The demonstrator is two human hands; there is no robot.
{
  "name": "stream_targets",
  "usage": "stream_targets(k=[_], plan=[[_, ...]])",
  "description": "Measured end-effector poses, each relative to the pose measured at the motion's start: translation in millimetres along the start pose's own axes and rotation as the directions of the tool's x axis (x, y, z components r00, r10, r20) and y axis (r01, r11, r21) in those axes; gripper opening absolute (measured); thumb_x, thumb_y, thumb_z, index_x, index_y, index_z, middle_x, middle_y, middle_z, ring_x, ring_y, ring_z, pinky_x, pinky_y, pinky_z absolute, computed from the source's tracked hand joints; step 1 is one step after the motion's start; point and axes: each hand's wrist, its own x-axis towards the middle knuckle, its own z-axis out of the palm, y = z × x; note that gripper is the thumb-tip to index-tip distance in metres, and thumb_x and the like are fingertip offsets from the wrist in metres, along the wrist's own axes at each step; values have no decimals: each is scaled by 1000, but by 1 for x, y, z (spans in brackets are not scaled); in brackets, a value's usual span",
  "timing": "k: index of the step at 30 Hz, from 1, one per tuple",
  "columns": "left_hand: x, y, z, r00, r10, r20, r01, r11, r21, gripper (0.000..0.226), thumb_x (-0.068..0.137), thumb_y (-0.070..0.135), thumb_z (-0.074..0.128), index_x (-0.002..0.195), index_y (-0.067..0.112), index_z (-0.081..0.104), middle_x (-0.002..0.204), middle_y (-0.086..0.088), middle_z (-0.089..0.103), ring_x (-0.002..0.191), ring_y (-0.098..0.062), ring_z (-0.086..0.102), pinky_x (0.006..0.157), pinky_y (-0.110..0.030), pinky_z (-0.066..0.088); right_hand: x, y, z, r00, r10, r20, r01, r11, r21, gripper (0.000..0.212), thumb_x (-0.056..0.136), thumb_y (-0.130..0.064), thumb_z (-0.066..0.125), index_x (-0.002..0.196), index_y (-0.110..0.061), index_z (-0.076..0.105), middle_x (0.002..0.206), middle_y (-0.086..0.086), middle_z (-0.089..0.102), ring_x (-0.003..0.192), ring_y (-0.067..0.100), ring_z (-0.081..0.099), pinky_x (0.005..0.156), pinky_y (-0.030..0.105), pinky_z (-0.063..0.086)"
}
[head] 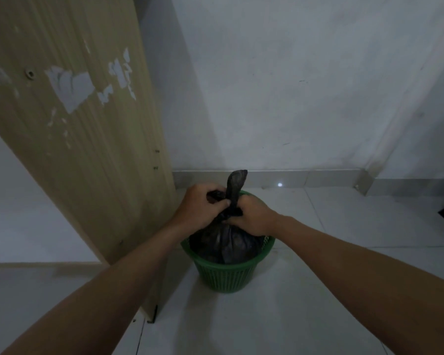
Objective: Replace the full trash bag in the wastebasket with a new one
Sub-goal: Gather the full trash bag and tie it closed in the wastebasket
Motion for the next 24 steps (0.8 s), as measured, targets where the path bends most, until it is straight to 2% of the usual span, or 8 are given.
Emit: stream_targets(k=[3, 5, 7, 10, 12, 15, 18, 24], plan=[[-9, -7, -3, 998, -68, -2, 68, 998, -19, 54, 82, 29, 85, 132, 23, 65, 121, 3, 69, 108, -10, 65, 87, -20, 47, 0, -5, -3, 1000, 17, -22, -15, 995, 96, 24, 87, -24, 70, 110, -19, 74, 109, 4, 75, 102, 22, 70, 88, 34, 54], [-17, -18, -8, 987, -116, 112, 123, 991, -55, 88, 77, 40, 88, 151, 30, 42, 142, 6, 54, 127, -7, 53, 100, -25, 43, 2, -8, -9, 999, 44, -23, -40, 987, 154, 12, 88, -23, 70, 99, -21, 74, 103, 3, 76, 97, 20, 72, 88, 42, 59], [-24, -31, -10, 969, -112, 219, 122, 992, -34, 116, 66, 54, 92, 158, 38, 23, 153, 12, 43, 137, -4, 46, 112, -29, 42, 4, -12, -16, 998, 58, -34, -50, 980, 195, 4, 90, -18, 74, 94, -18, 75, 96, 3, 77, 93, 16, 73, 87, 42, 60], [-28, -38, -11, 959, -134, 251, 143, 989, -21, 132, 54, 65, 95, 157, 43, 16, 157, 14, 40, 141, -6, 47, 118, -37, 42, 8, -24, -31, 996, 56, -64, -40, 971, 236, 9, 89, -15, 77, 83, -11, 73, 86, 10, 76, 83, 17, 72, 79, 39, 60], [-27, -34, -11, 959, -136, 249, 154, 986, -55, 130, 51, 65, 96, 155, 41, 23, 154, 16, 45, 137, -4, 52, 115, -39, 46, 11, -30, -41, 995, 57, -77, -37, 970, 241, 11, 89, -14, 78, 79, -12, 72, 82, 7, 75, 79, 15, 71, 74, 34, 59], [-26, -24, -10, 973, -55, 225, 82, 990, -112, 105, 53, 56, 99, 138, 53, 37, 137, 29, 54, 124, 8, 58, 106, -31, 53, 13, -36, -50, 994, 63, -86, -40, 968, 247, 25, 88, -11, 78, 70, -26, 68, 70, -10, 70, 69, 4, 68, 65, 20, 53], [-26, -16, -8, 984, -43, 170, 71, 984, -163, 101, 56, 53, 98, 140, 44, 43, 131, 36, 55, 119, 14, 58, 100, -19, 50, 11, -38, -51, 992, 71, -106, -42, 966, 254, 13, 88, -11, 78, 77, -16, 72, 78, 1, 74, 71, 3, 68, 67, 19, 54], [-26, -5, -9, 969, -247, 11, 238, 920, -311, 107, 59, 93, 65, 147, 34, 49, 139, 12, 60, 124, -8, 62, 104, -33, 51, 12, -43, -61, 975, 37, -220, 29, 957, 290, 9, 91, -11, 75, 96, -4, 78, 97, 7, 78, 92, 10, 72, 85, 22, 55]])
